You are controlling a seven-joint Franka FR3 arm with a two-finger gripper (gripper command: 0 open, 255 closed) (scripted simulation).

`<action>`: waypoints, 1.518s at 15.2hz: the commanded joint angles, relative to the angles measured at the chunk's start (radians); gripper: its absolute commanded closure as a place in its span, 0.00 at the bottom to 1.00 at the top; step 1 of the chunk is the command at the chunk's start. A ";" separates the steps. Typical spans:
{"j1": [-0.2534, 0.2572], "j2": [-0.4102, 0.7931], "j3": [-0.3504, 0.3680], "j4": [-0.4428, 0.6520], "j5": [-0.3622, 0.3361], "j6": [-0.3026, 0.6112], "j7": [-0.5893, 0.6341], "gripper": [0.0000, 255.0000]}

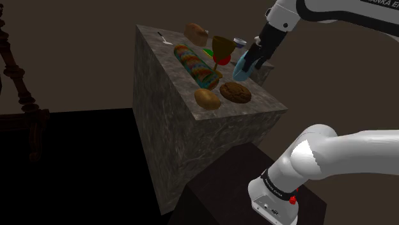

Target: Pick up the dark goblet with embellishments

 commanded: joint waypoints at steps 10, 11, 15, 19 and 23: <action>-0.019 0.379 -0.051 0.312 -0.064 0.032 -0.086 0.00; -0.021 0.421 -0.056 0.353 -0.068 0.030 -0.096 0.00; -0.028 0.589 -0.072 0.531 -0.083 0.008 -0.135 0.00; -0.038 0.765 -0.086 0.738 -0.091 -0.035 -0.176 0.00; -0.051 0.959 -0.097 0.992 -0.094 -0.106 -0.222 0.00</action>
